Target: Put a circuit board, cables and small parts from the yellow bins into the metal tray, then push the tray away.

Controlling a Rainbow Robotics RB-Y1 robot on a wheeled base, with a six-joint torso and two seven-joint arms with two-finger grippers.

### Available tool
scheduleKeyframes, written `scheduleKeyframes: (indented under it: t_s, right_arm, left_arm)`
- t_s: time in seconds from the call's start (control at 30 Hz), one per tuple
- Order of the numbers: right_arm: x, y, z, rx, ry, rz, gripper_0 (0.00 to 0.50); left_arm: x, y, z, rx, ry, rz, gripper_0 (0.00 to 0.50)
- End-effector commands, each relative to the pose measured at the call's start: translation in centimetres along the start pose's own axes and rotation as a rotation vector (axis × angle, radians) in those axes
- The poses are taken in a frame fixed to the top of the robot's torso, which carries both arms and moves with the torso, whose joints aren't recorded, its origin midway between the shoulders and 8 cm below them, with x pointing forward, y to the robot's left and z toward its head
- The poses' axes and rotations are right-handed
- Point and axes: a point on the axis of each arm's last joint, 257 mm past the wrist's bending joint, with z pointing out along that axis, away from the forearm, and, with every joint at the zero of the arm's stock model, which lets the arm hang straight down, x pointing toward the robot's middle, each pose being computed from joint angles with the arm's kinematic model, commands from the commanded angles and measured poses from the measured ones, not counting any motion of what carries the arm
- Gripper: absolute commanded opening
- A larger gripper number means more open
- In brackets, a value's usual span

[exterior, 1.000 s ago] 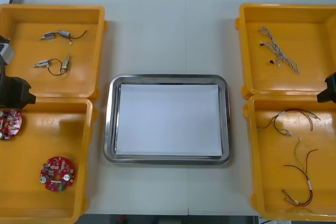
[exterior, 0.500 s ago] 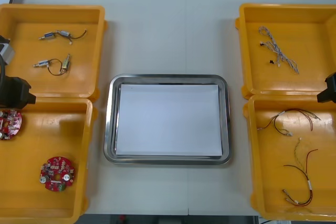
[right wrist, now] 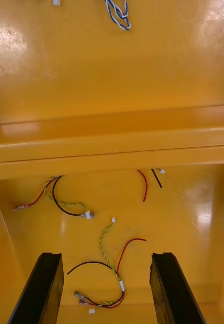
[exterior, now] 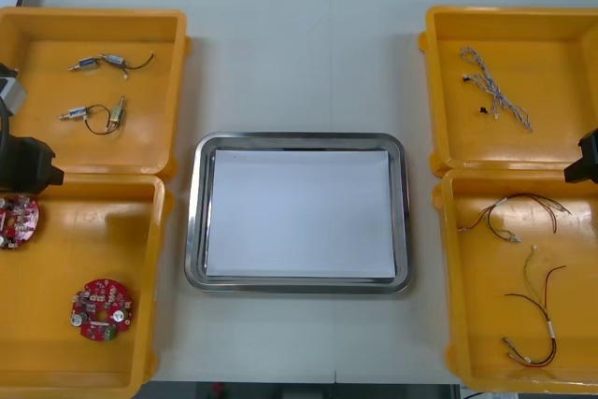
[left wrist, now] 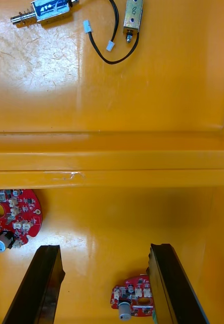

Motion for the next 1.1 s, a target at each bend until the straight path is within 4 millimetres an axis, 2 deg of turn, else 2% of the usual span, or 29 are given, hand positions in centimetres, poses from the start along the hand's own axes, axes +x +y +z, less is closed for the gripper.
scheduleKeyframes:
  t_s: [0.03, 0.07, 0.17, 0.2, 0.53, 0.6, 0.8, 1.1]
  right_arm:
    - [-0.9, -1.1, -1.5, 0.032, -0.026, -0.006, 0.5]
    - [1.1, -1.1, 0.2, 0.023, 0.034, -0.001, 0.5]
    - [1.4, -1.4, 0.1, 0.029, 0.038, -0.006, 0.5]
    - [1.8, -1.3, 0.2, 0.022, 0.049, -0.009, 0.5]
    - [5.2, -2.6, 1.6, 0.029, 0.125, -0.02, 0.5]
    - [5.9, -2.9, 1.8, 0.039, 0.136, -0.029, 0.5]
    - [6.8, -3.7, 2.6, 0.078, 0.103, -0.074, 0.5]
    - [7.8, -4.5, 4.6, 0.077, 0.061, -0.22, 0.5]
  left_arm:
    - [-0.1, 1.0, -1.0, -0.048, -0.012, 0.133, 0.5]
    - [-0.1, 1.0, -1.0, -0.048, -0.012, 0.133, 0.5]
    - [-0.1, 1.0, -1.0, -0.048, -0.012, 0.133, 0.5]
    - [0.8, 0.6, -0.3, -0.029, 0.006, 0.121, 0.5]
    - [0.6, 0.9, -1.1, -0.017, -0.005, 0.136, 0.5]
    - [1.2, 1.2, -1.2, -0.02, 0.005, 0.144, 0.5]
    - [5.8, 2.6, -0.9, -0.055, 0.067, 0.18, 0.5]
    - [8.6, 3.1, -1.0, -0.057, 0.038, 0.207, 0.5]
